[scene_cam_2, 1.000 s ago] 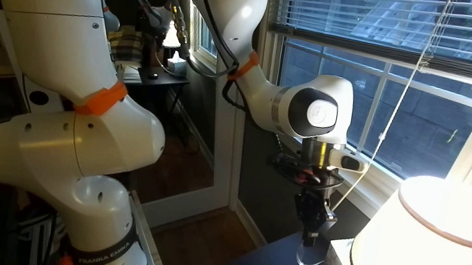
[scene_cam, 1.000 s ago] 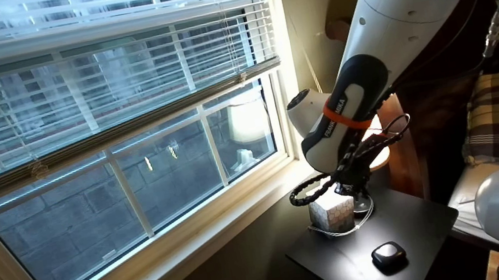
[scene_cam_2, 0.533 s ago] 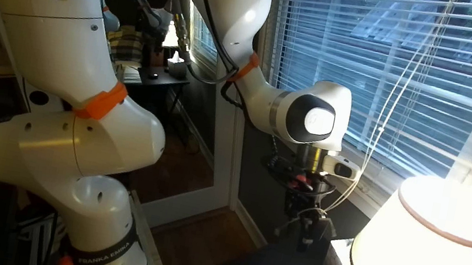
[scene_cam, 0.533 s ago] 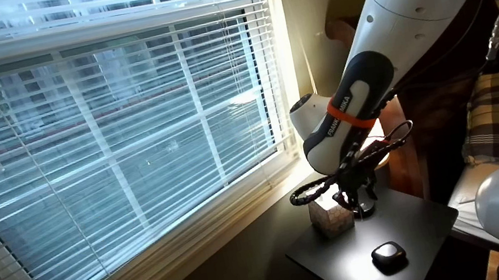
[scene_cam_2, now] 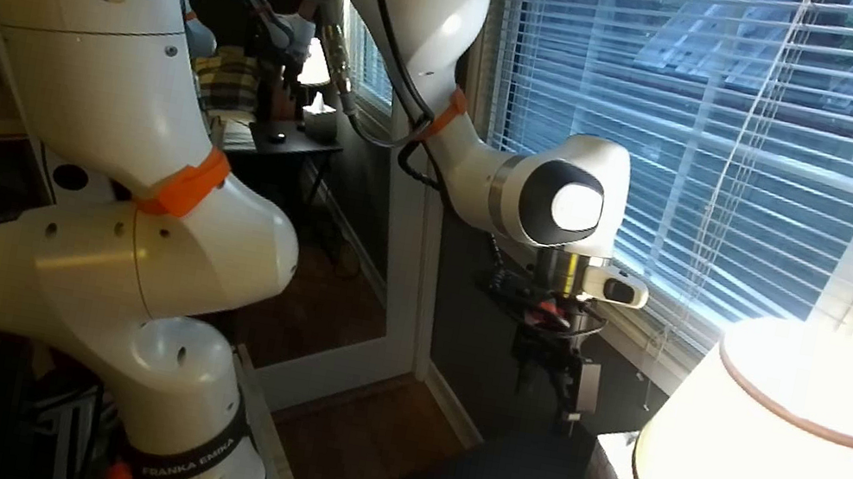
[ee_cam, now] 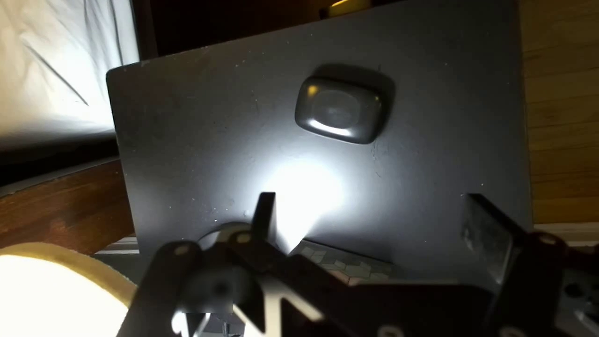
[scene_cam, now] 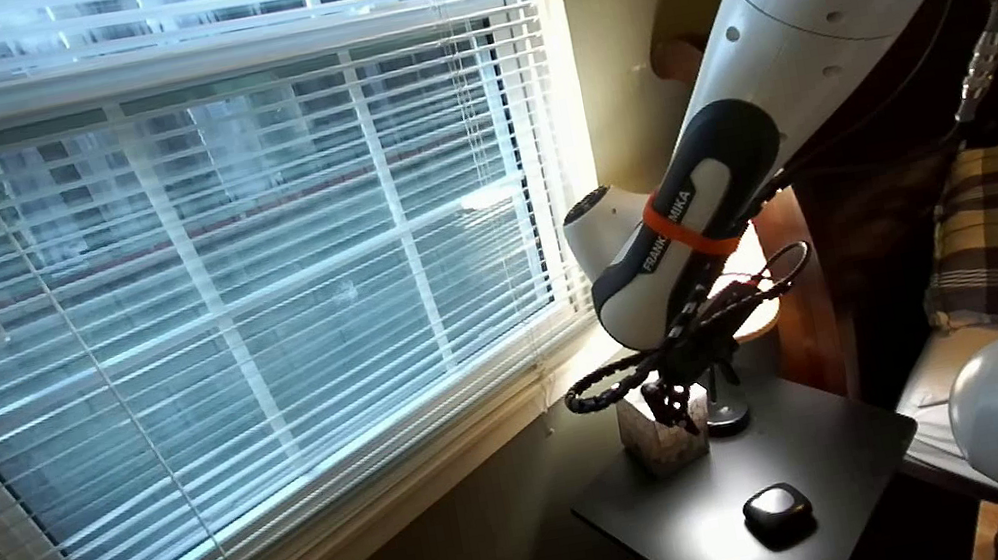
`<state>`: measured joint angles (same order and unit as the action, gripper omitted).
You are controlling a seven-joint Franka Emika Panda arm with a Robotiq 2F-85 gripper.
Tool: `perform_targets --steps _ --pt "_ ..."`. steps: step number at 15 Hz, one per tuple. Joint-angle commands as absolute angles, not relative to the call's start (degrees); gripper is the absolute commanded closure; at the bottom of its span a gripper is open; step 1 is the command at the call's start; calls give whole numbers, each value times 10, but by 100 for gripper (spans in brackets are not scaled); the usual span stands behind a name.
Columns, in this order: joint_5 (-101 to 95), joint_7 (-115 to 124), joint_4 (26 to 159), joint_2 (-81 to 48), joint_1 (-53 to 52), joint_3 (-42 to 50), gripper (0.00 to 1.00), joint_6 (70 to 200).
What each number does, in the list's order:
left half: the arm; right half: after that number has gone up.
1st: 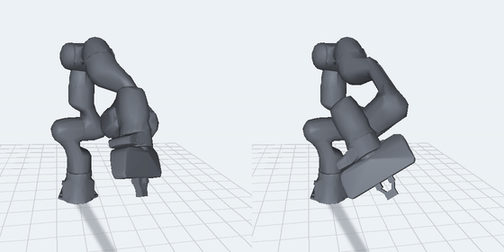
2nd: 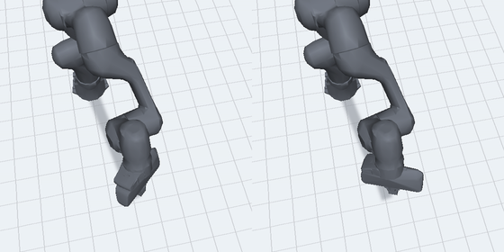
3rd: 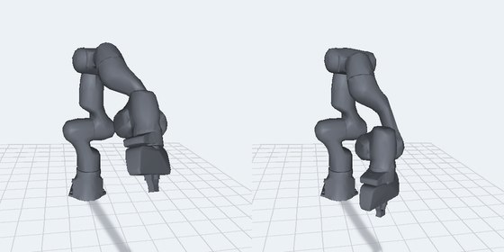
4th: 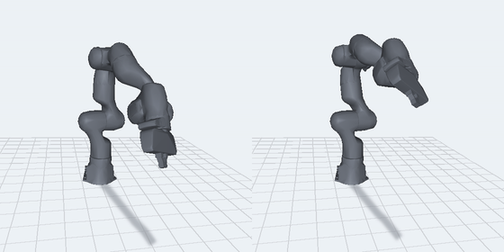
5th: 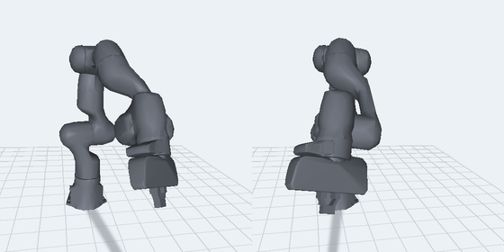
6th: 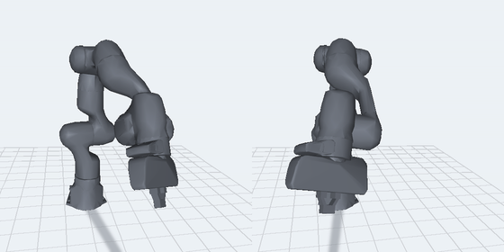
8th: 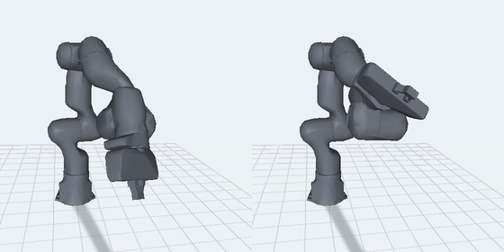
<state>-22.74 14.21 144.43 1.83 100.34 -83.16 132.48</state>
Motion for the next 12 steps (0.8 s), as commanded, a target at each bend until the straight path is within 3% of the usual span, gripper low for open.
perform_targets --steps 1,12 --pt "-221 135 1440 7 1001 -833 0 1314" --pt "-205 137 1342 17 961 -839 0 1416"
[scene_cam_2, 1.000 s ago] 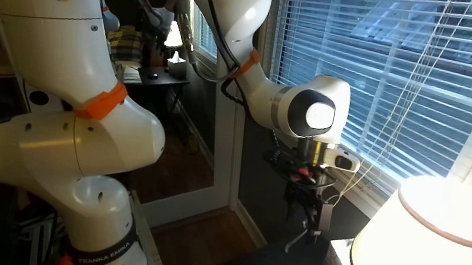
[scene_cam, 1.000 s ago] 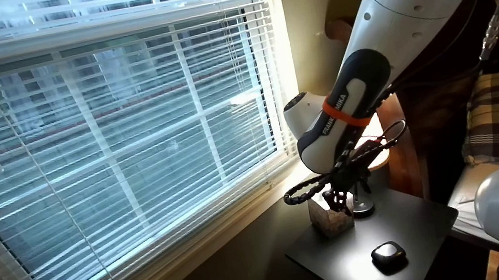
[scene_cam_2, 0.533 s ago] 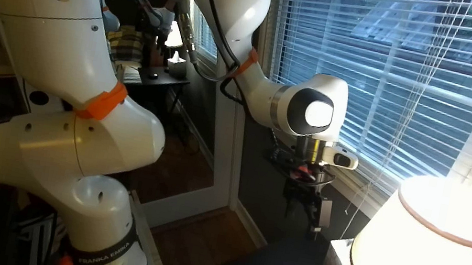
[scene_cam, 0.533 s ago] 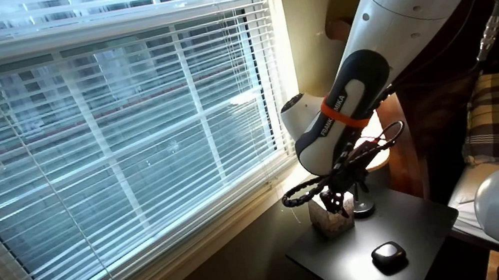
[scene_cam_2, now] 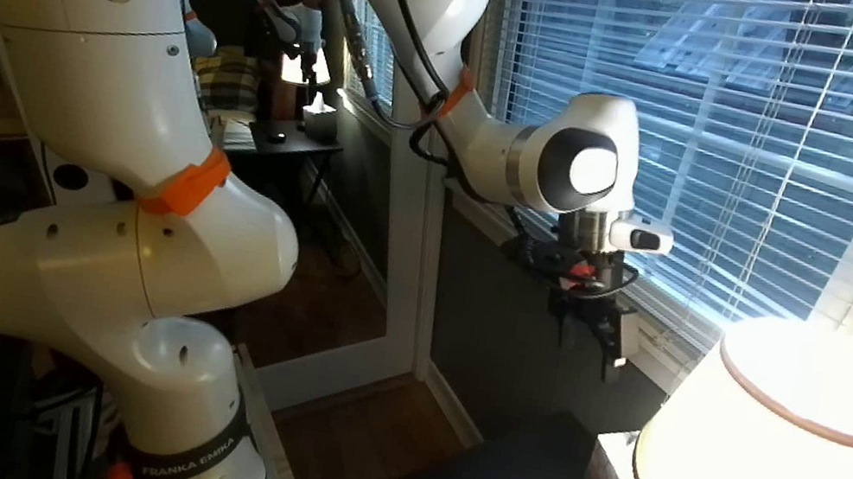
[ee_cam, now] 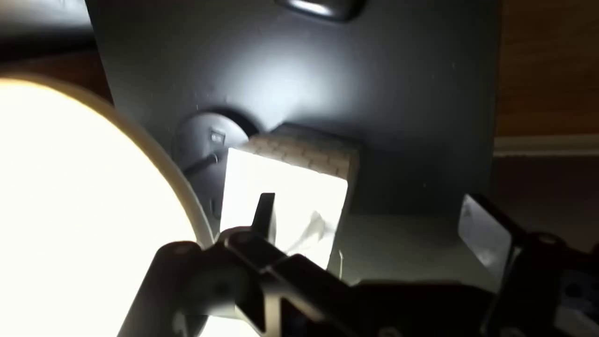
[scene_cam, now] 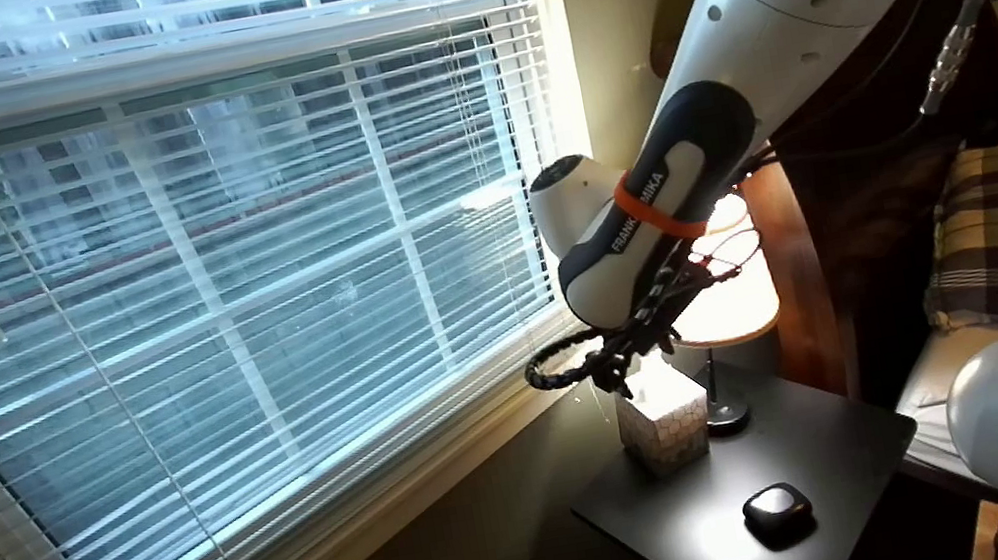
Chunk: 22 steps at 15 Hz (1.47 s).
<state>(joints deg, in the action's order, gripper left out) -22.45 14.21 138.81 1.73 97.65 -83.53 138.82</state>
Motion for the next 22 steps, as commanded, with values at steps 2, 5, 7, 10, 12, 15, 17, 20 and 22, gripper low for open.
perform_targets --steps 2,5,7,10,12,15,17,20,22 --pt "-204 130 1294 21 948 -838 0 1447" --pt "-211 128 1226 27 933 -835 0 1494" --pt "-228 111 1184 37 925 -834 0 1519" --pt "-233 104 1167 44 917 -824 0 1617" --pt "-224 107 1160 35 921 -834 0 1593" --pt "-225 106 1160 37 921 -832 0 1606" --pt "-225 105 1160 37 921 -831 0 1606" --pt "-221 98 1137 40 912 -835 0 1574" --pt "-211 93 1118 43 898 -836 0 1515"
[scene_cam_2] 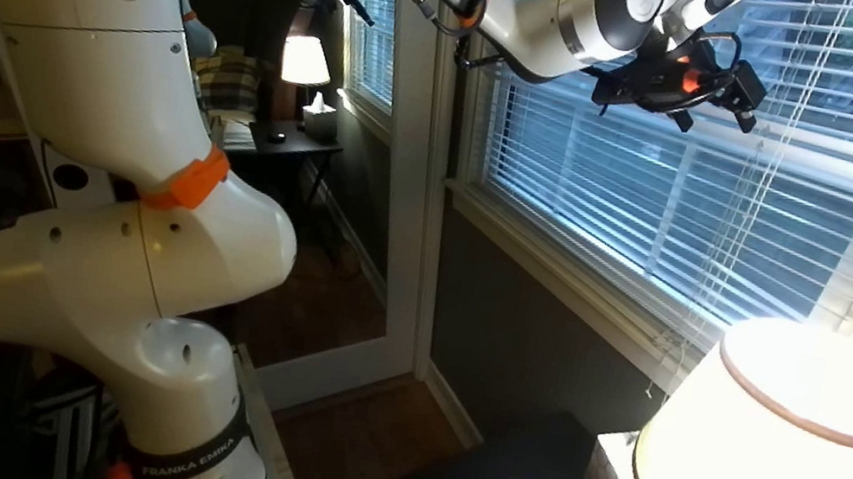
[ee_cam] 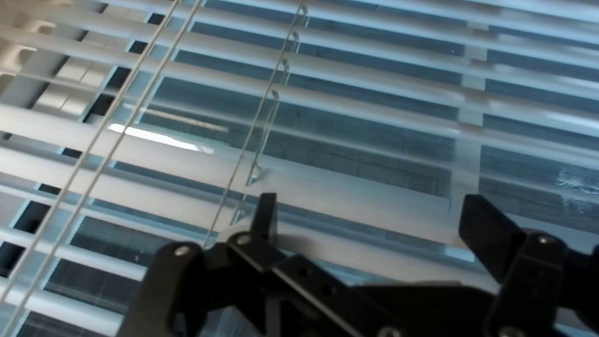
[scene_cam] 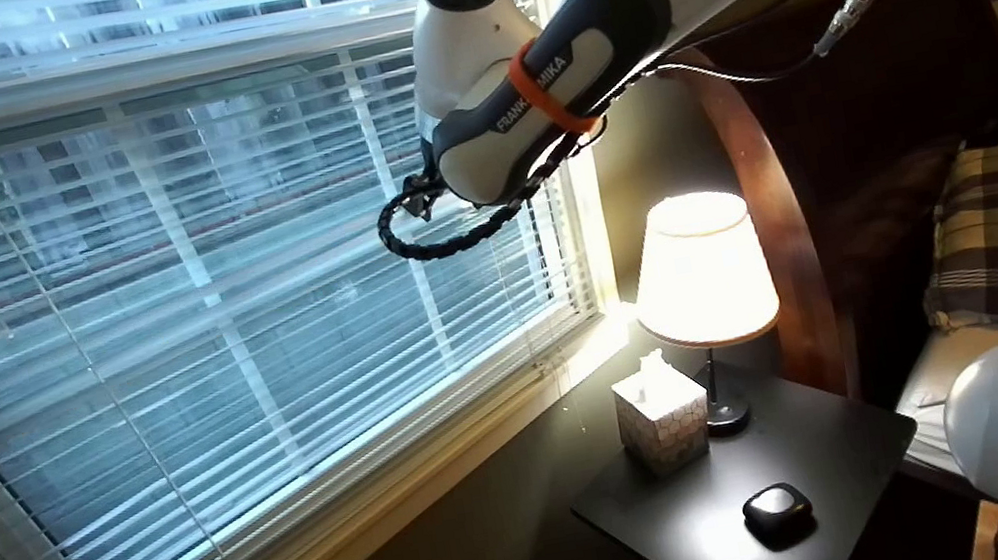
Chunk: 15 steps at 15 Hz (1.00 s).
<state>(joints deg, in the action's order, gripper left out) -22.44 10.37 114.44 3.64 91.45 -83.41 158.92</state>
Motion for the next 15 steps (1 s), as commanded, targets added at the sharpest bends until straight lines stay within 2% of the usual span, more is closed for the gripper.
perform_targets --steps 1,5,8,12,15 --pt "-207 92 1107 47 891 -836 0 1475" --pt "-191 100 1058 58 863 -831 0 1328" --pt "-201 112 1021 61 865 -822 0 1341" --pt "-257 148 966 37 802 -751 0 1331" --pt "-248 137 935 27 705 -655 0 1286"
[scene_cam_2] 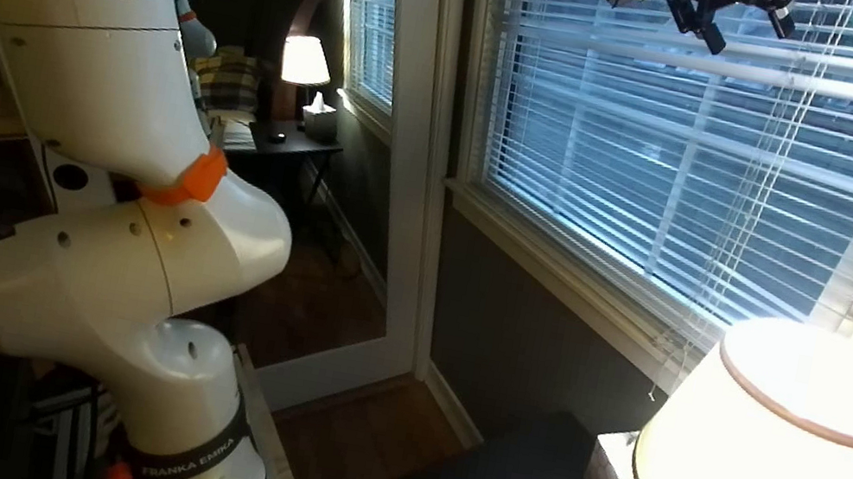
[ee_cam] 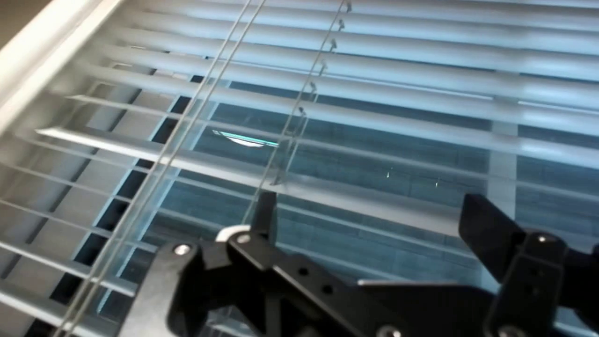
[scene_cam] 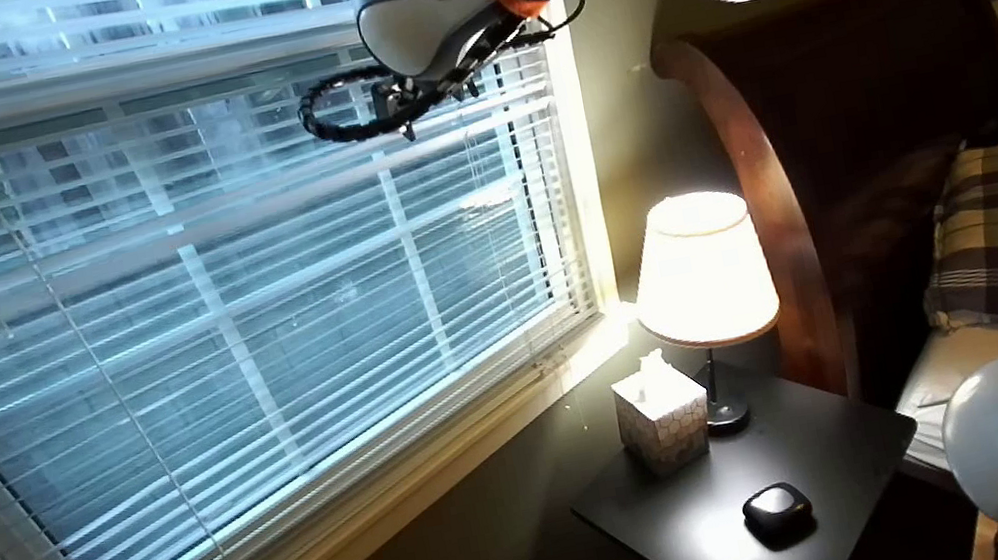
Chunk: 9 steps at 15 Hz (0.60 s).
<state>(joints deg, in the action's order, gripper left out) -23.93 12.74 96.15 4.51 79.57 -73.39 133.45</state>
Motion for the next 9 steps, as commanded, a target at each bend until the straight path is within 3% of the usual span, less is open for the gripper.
perform_targets --steps 1,5,9 --pt "-233 130 925 27 663 -616 0 1256" --pt "-229 125 902 44 500 -448 0 1177" --pt "-230 133 889 37 334 -270 0 1217"
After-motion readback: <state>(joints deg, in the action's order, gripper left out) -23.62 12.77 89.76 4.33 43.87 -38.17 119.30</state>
